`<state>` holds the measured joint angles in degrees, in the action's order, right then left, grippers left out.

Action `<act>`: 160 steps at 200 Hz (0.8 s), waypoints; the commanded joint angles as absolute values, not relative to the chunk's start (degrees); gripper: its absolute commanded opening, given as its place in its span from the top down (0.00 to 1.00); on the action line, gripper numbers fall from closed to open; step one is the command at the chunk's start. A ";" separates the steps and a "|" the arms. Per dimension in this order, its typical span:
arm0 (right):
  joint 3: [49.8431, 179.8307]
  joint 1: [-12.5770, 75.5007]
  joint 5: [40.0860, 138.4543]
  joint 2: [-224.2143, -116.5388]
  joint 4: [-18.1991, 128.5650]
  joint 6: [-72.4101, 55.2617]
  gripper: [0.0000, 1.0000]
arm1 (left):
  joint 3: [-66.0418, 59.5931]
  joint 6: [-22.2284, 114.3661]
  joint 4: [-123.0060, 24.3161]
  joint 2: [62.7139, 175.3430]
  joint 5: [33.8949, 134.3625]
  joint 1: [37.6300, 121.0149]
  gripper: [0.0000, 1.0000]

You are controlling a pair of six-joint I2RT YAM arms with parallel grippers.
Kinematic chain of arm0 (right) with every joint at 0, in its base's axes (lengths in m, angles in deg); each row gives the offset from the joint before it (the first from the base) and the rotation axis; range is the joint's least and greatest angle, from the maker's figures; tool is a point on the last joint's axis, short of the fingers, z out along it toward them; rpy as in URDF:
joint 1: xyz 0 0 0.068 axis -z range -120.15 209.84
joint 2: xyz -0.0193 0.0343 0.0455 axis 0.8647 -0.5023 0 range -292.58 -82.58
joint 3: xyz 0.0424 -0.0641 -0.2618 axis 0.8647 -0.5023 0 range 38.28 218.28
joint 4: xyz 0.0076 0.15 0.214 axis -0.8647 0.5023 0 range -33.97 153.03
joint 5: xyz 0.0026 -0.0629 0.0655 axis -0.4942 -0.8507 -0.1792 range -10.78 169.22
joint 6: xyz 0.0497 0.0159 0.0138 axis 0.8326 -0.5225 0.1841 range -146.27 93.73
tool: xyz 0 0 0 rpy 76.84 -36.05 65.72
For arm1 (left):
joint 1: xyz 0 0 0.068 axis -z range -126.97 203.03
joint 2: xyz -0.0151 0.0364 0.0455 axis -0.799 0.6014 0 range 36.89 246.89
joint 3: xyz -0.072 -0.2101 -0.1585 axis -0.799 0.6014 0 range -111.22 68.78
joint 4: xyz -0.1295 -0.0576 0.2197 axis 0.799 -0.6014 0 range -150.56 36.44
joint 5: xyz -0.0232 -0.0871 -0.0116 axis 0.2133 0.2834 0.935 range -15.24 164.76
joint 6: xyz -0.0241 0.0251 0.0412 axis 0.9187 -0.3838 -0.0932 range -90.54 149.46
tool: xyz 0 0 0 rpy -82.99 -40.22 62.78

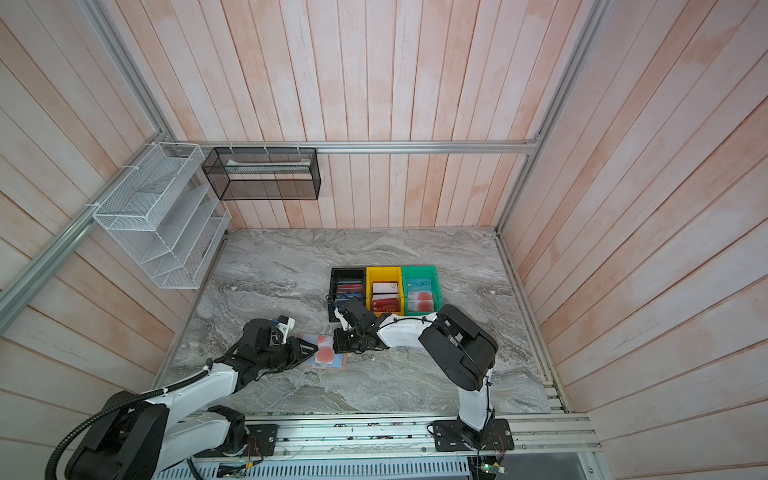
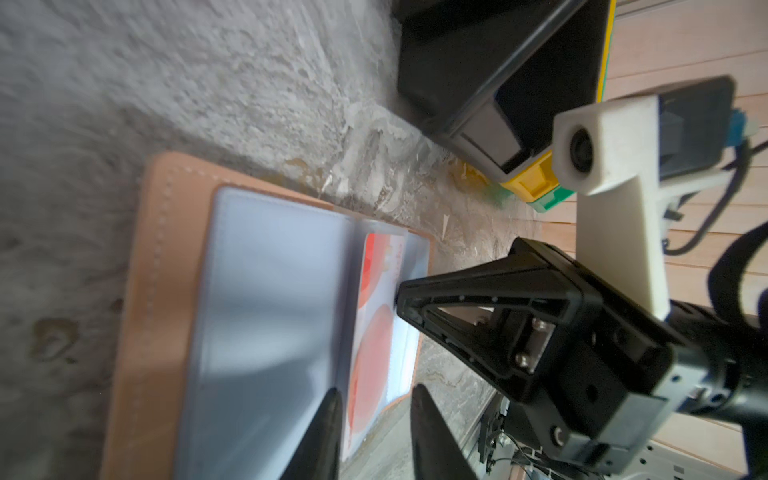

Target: Take the credit cards out of the card holder

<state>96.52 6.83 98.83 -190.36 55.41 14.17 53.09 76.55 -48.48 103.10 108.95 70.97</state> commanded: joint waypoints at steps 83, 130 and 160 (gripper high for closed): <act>96.16 6.41 99.08 -193.32 58.15 13.54 1.00 | 51.22 74.41 -40.95 111.64 111.87 69.38 0.74; 95.89 6.41 99.08 -193.23 58.19 13.54 1.00 | 51.02 74.86 -39.39 113.43 112.55 69.41 0.82; 95.90 6.39 99.10 -193.31 58.25 13.71 1.00 | 51.42 74.90 -40.13 112.82 112.31 69.38 0.85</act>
<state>96.52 6.83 99.71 -190.80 54.56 14.17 52.07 75.20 -40.99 113.18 111.84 69.59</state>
